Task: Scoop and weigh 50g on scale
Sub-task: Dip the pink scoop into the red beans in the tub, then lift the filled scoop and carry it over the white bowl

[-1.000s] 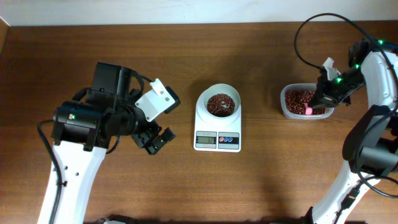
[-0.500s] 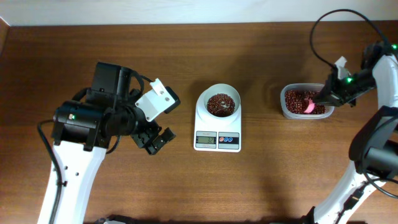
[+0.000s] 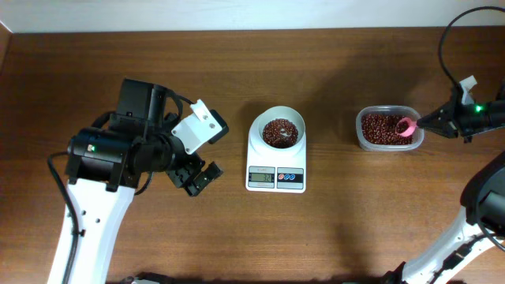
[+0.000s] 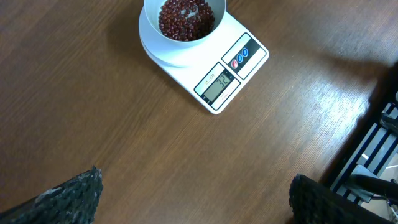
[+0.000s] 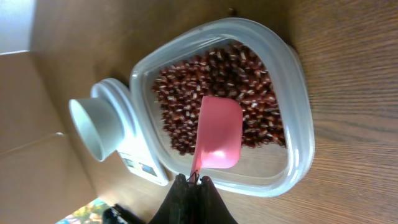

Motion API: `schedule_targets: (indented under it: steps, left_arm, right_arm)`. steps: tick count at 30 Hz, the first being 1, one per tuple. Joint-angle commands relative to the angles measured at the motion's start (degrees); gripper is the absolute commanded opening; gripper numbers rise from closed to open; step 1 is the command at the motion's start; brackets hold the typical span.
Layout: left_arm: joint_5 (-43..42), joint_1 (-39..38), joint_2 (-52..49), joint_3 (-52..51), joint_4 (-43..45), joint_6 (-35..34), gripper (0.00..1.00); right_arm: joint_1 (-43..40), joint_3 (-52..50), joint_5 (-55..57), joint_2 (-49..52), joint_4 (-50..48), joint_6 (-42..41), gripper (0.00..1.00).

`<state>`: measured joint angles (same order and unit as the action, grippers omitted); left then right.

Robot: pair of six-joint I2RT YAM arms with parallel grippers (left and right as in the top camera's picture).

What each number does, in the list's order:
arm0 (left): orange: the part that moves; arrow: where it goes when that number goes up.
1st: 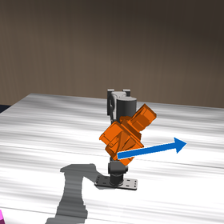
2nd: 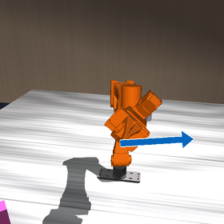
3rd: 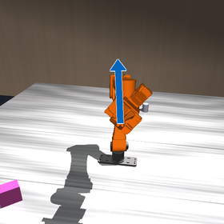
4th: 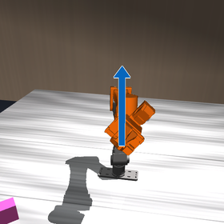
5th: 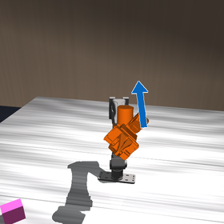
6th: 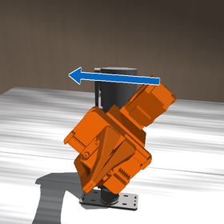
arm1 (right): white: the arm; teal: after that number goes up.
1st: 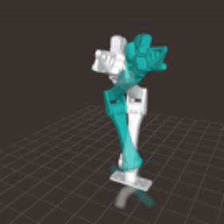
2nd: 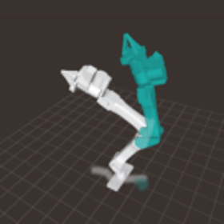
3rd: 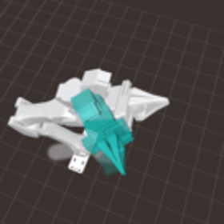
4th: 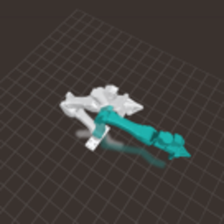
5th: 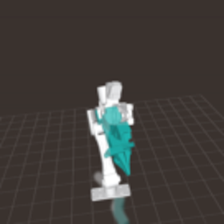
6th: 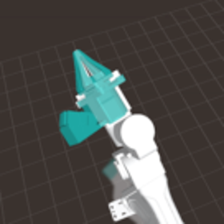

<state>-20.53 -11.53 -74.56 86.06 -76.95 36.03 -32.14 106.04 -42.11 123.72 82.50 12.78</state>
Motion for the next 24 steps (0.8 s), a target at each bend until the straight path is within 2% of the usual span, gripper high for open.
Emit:
schedule_targets:
  steps: [1, 12, 15, 24]
  left_arm:
    - [0.20, 0.31, 0.66, 1.14, 0.11, 0.87, 0.99]
    - [0.20, 0.31, 0.66, 1.14, 0.11, 0.87, 0.99]
    - [0.22, 0.31, 0.66, 1.14, 0.11, 0.85, 0.99]
    - [0.20, 0.31, 0.66, 1.14, 0.11, 0.87, 0.99]
  right_arm:
    - [-1.29, -0.39, -4.98, 0.37, 0.70, 2.05, 0.04]
    - [-1.68, -0.39, -10.32, 0.37, 2.67, 4.00, 0.04]
    - [-1.68, -0.39, -13.40, 0.37, 4.33, 6.80, 0.04]
    - [-1.27, -0.39, -19.28, 0.35, 5.38, 6.78, 0.04]
